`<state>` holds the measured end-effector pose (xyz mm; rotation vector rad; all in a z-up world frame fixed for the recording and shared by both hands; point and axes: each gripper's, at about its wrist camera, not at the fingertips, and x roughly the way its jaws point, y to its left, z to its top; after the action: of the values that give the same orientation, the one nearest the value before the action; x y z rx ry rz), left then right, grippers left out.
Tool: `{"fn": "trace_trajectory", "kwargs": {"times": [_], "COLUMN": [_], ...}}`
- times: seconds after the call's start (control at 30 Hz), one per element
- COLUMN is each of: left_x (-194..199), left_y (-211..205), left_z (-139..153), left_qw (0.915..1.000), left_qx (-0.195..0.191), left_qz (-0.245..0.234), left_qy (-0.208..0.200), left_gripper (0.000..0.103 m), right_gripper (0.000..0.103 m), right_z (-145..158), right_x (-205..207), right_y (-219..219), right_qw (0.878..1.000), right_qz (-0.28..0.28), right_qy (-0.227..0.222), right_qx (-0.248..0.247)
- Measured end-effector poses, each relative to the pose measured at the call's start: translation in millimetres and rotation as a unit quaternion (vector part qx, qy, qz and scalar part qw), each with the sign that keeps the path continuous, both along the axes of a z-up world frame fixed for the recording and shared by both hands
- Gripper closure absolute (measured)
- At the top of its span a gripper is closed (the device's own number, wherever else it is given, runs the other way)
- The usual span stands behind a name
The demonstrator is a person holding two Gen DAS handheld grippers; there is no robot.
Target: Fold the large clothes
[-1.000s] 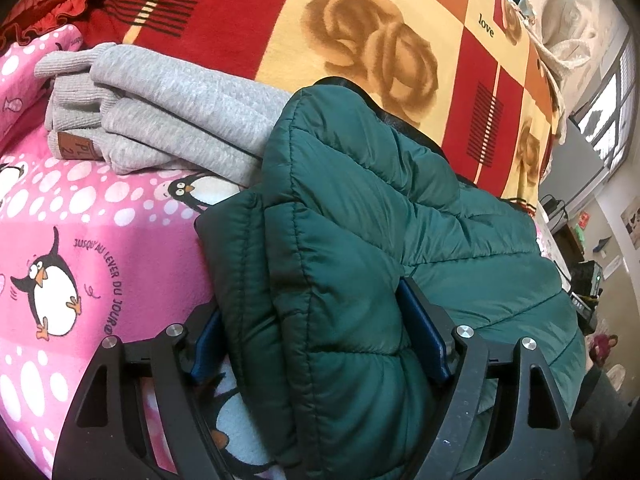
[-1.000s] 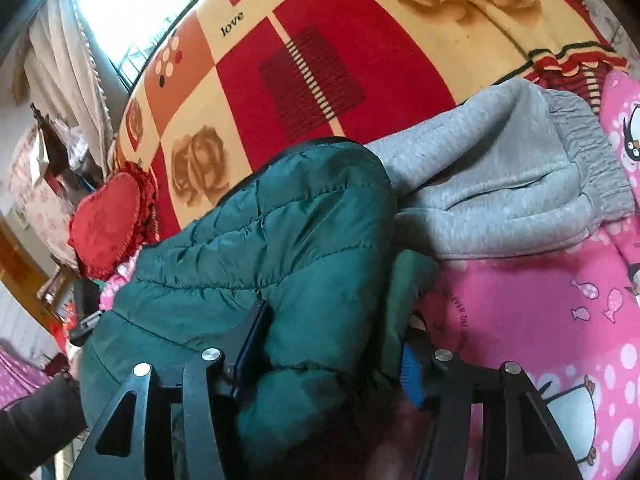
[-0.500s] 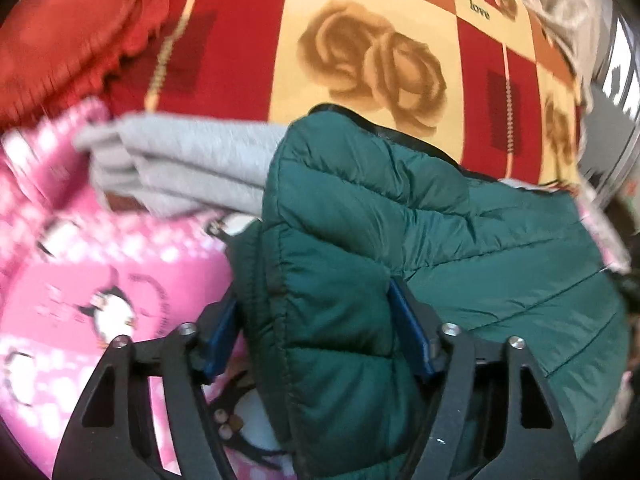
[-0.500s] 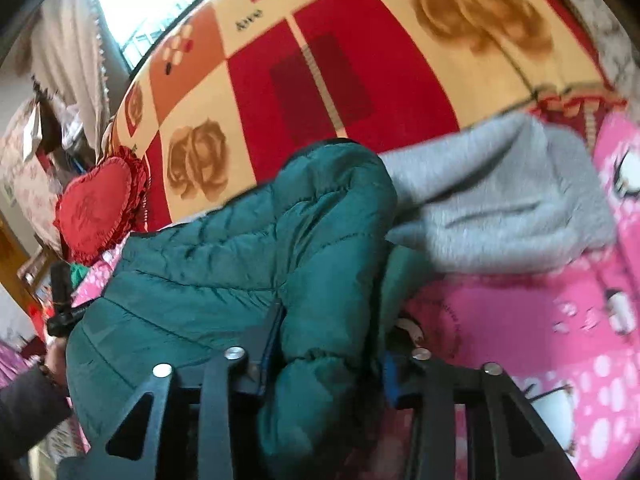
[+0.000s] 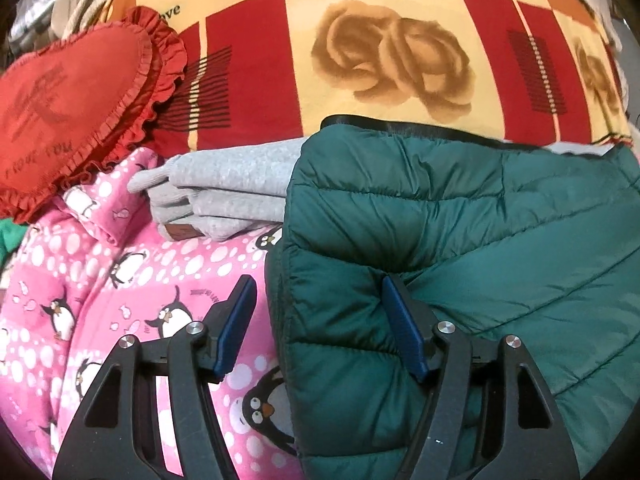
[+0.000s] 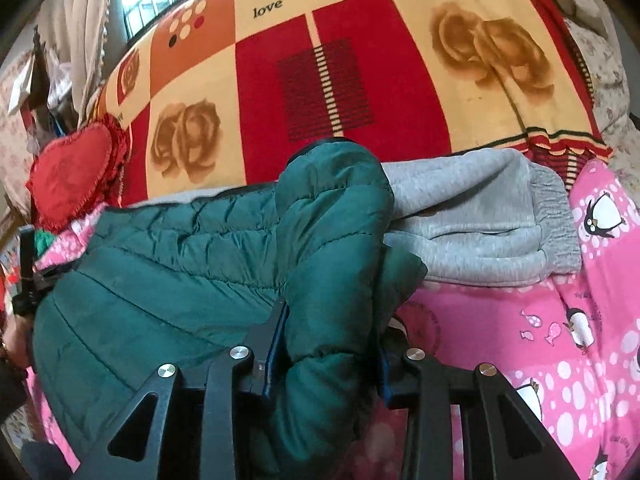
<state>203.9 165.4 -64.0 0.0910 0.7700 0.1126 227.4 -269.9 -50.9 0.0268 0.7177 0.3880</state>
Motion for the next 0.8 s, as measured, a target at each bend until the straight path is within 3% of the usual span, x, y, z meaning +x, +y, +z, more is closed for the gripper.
{"fn": "trace_trajectory", "kwargs": {"times": [0.13,0.63,0.8], "left_x": [-3.1,1.5,1.9], "left_y": [-5.6,-1.9,-0.7], "left_z": [-2.7,-6.5,-6.7], "left_qw": [0.9996,0.9998,0.9999], "left_qx": [0.024,0.005,0.000], "left_qz": [0.010,0.014,0.013], "left_qy": [-0.011,-0.009,-0.008], "left_gripper": [0.037,0.037,0.036], "right_gripper": [0.068,0.055,0.060], "right_z": [-4.1,-17.9,-11.8], "right_x": [0.1,12.4,6.3], "right_y": [2.2,-3.3,8.4], "right_qw": [1.000,0.999,0.999], "right_qz": [-0.002,-0.019,-0.007], "right_qy": [0.001,0.046,0.017], "right_qx": [-0.008,0.008,-0.039]}}
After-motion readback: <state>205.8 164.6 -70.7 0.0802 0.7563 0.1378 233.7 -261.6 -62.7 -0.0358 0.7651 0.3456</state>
